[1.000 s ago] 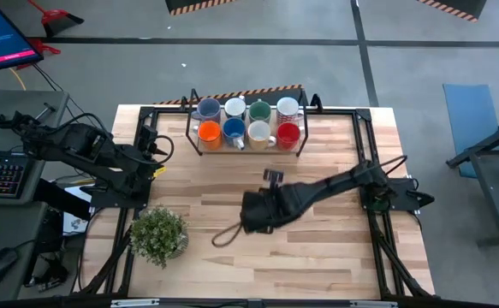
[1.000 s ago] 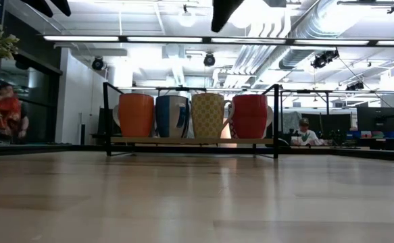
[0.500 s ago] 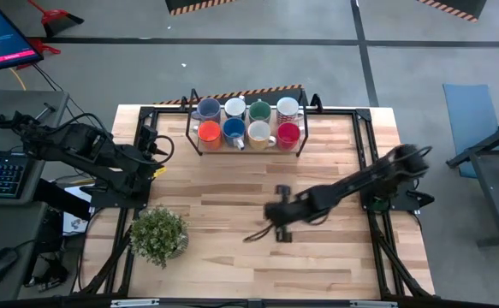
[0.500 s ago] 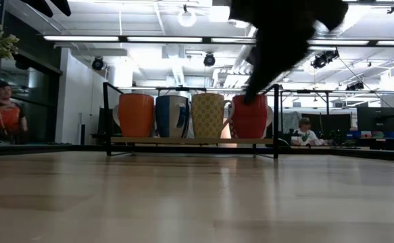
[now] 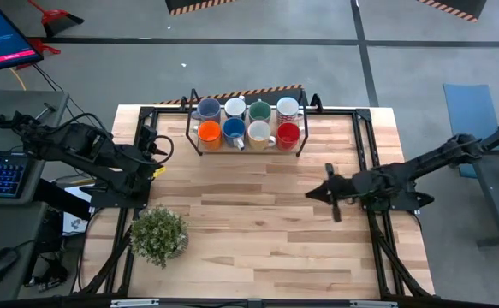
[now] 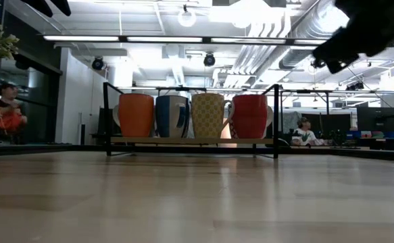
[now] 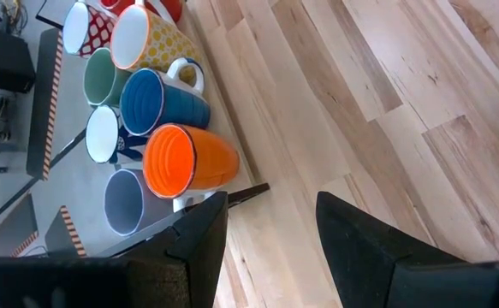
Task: Place coffee mugs
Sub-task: Return to Home Position
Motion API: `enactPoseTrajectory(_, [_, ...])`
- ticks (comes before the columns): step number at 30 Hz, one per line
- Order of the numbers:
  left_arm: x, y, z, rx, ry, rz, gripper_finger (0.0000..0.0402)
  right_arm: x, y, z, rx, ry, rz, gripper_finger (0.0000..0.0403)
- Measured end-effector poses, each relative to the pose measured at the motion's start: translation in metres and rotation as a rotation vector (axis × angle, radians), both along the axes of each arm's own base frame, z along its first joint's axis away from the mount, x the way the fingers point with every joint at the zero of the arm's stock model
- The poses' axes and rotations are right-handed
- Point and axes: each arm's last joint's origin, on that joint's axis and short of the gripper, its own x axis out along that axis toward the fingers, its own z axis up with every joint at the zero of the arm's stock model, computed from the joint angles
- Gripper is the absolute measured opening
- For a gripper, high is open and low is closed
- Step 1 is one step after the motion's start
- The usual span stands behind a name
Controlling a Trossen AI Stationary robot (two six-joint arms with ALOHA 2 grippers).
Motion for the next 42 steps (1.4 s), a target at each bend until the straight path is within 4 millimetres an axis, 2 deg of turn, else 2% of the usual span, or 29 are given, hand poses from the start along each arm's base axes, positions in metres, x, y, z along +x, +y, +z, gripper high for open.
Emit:
enactPoseTrajectory(6, [0.0,0.0,0.0,0.0,0.0,0.0,0.0168,-0.034,-0.011,-0.025,-0.018,-0.186,0.081,0.0002])
enactPoseTrajectory(12, [0.0,0.0,0.0,0.0,-0.001,0.0,0.0168,-0.048,-0.02,-0.051,-0.007,-0.238,0.124,0.0002])
enactPoseTrajectory(17, [0.0,0.0,0.0,0.0,0.0,0.0,0.0168,-0.054,-0.028,-0.046,-0.029,-0.314,0.18,0.0002])
enactPoseTrajectory(22, [0.0,0.0,0.0,0.0,0.0,0.0,0.0168,-0.058,-0.037,-0.038,-0.073,-0.407,0.119,0.0002])
enactPoseTrajectory(31, [0.0,0.0,0.0,0.0,0.0,0.0,0.0168,-0.056,-0.05,-0.04,-0.054,-0.375,-0.019,0.0002])
enactPoseTrajectory(42, [0.0,0.0,0.0,0.0,0.0,0.0,0.0168,-0.055,-0.05,-0.042,-0.054,-0.358,-0.024,0.0002])
